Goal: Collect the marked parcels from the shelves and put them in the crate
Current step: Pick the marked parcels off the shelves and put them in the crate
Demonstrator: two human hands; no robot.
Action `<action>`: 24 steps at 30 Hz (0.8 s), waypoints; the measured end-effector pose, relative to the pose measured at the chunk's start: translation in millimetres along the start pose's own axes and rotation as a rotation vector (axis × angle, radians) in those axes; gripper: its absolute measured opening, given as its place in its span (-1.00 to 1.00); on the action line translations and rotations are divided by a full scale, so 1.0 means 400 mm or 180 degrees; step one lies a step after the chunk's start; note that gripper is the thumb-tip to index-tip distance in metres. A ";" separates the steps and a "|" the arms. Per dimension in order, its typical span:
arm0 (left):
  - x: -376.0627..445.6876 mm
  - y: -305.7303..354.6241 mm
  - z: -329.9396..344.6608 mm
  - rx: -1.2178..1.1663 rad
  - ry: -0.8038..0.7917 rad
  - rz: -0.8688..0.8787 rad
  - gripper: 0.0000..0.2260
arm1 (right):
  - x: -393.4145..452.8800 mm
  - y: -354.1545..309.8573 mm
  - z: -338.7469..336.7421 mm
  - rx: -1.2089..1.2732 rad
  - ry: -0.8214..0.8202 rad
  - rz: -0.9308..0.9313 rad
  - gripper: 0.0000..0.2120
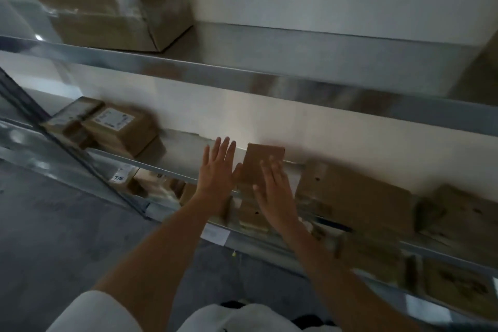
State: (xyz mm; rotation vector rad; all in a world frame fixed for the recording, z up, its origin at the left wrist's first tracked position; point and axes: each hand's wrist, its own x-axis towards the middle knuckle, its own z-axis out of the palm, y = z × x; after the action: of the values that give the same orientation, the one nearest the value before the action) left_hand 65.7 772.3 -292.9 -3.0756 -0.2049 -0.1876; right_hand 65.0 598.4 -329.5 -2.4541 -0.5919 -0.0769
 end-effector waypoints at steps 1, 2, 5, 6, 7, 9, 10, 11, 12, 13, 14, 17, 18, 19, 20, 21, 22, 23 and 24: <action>0.003 -0.014 0.013 -0.0077 -0.0025 0.0104 -0.45 | 0.003 -0.007 0.013 -0.0051 0.0011 0.0146 -0.40; 0.005 -0.025 0.025 -0.0167 -0.0068 0.0185 -0.45 | 0.007 -0.013 0.024 -0.0095 0.0044 0.0287 -0.37; 0.004 -0.039 0.061 -0.0594 -0.0288 0.0245 -0.41 | 0.017 -0.022 0.046 -0.0023 0.0124 0.0730 -0.28; 0.003 -0.034 0.071 -0.0844 -0.0462 0.0175 -0.42 | 0.020 -0.022 0.057 0.0137 0.0103 0.0907 -0.24; 0.002 -0.023 0.080 -0.1213 -0.0680 0.0052 -0.44 | 0.022 -0.025 0.064 0.0420 0.0061 0.1088 -0.20; 0.000 0.006 0.072 -0.2590 -0.1274 -0.0312 -0.48 | 0.029 -0.039 0.067 0.1256 0.0084 0.1553 -0.07; -0.005 0.022 0.067 -0.3289 -0.1533 -0.0471 -0.54 | 0.031 -0.047 0.062 0.1703 0.0161 0.1798 -0.02; -0.013 0.034 0.058 -0.3792 -0.1684 -0.0600 -0.59 | 0.030 -0.054 0.054 0.2102 0.0229 0.1983 0.00; -0.021 0.039 0.053 -0.4022 -0.1725 -0.0684 -0.61 | 0.026 -0.062 0.040 0.2380 0.0304 0.2093 -0.02; -0.028 0.039 0.048 -0.4154 -0.1723 -0.0754 -0.58 | 0.019 -0.063 0.028 0.2501 0.0373 0.2167 -0.07; -0.031 0.030 0.045 -0.4254 -0.1654 -0.0841 -0.55 | 0.012 -0.064 0.013 0.2528 0.0388 0.2223 -0.15; -0.032 -0.018 0.022 -0.4651 -0.1414 -0.1135 -0.61 | -0.009 -0.074 -0.040 0.2649 0.0500 0.2276 -0.34; -0.031 -0.033 0.011 -0.4736 -0.1347 -0.1136 -0.63 | -0.013 -0.078 -0.057 0.2704 0.0551 0.2241 -0.41; -0.033 -0.046 0.002 -0.4831 -0.1290 -0.1123 -0.64 | -0.015 -0.088 -0.074 0.2749 0.0611 0.2162 -0.48; -0.033 -0.054 -0.002 -0.4917 -0.1216 -0.1093 -0.63 | -0.016 -0.099 -0.089 0.2772 0.0635 0.2086 -0.53; -0.032 -0.059 -0.006 -0.5006 -0.1130 -0.1070 -0.63 | -0.017 -0.113 -0.102 0.2834 0.0635 0.2027 -0.55; -0.030 -0.059 -0.012 -0.5065 -0.1074 -0.1061 -0.63 | -0.017 -0.124 -0.111 0.2937 0.0624 0.1979 -0.55; -0.025 -0.059 -0.015 -0.5107 -0.1059 -0.1082 -0.64 | -0.017 -0.132 -0.116 0.3059 0.0620 0.1976 -0.53; -0.022 -0.059 -0.023 -0.5154 -0.1058 -0.1113 -0.65 | -0.017 -0.136 -0.117 0.3180 0.0600 0.2000 -0.47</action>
State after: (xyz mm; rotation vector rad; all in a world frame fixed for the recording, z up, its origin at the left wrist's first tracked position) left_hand 52.9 793.8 -283.7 -4.5964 -1.0735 0.3687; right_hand 39.4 607.8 -262.6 -1.5206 0.2269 0.1962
